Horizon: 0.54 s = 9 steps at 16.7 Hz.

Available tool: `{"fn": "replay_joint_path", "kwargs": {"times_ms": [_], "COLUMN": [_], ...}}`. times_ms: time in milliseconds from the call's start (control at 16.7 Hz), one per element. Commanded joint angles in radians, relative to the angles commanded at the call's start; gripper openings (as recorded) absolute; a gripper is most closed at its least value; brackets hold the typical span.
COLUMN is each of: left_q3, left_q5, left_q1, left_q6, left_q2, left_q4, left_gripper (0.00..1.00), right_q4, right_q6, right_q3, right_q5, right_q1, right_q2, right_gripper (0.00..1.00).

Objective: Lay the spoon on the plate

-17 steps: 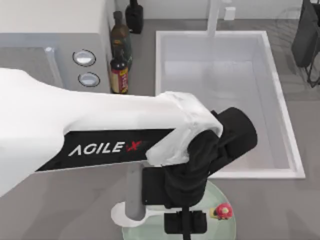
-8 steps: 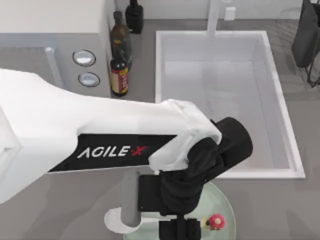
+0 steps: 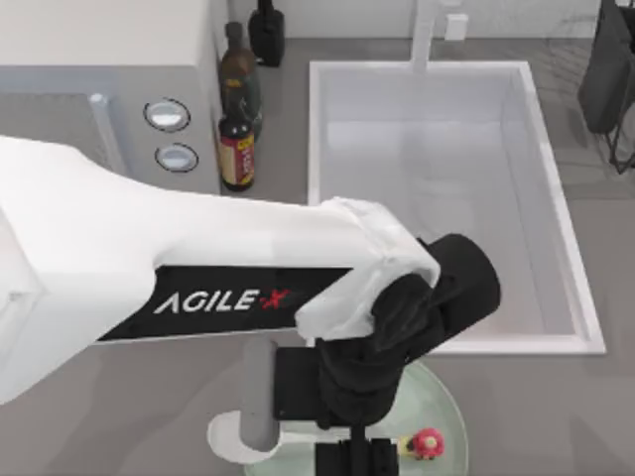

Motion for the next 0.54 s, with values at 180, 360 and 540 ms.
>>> {"fn": "replay_joint_path", "kwargs": {"times_ms": [180, 360, 540], "left_q3": [0.000, 0.000, 0.000], "left_q5": [0.000, 0.000, 0.000], "left_q1": [0.000, 0.000, 0.000], "left_q6": [0.000, 0.000, 0.000], "left_q2": [0.000, 0.000, 0.000], "left_q4": [0.000, 0.000, 0.000], "left_gripper": [0.98, 1.00, 1.00], "right_q4": [0.000, 0.000, 0.000], "right_q6": [0.000, 0.000, 0.000], "right_q3": [0.000, 0.000, 0.000], "right_q5": [0.000, 0.000, 0.000], "right_q1": [0.000, 0.000, 0.000], "right_q2": [0.000, 0.000, 0.000], "right_gripper": [1.00, 1.00, 1.00]}}
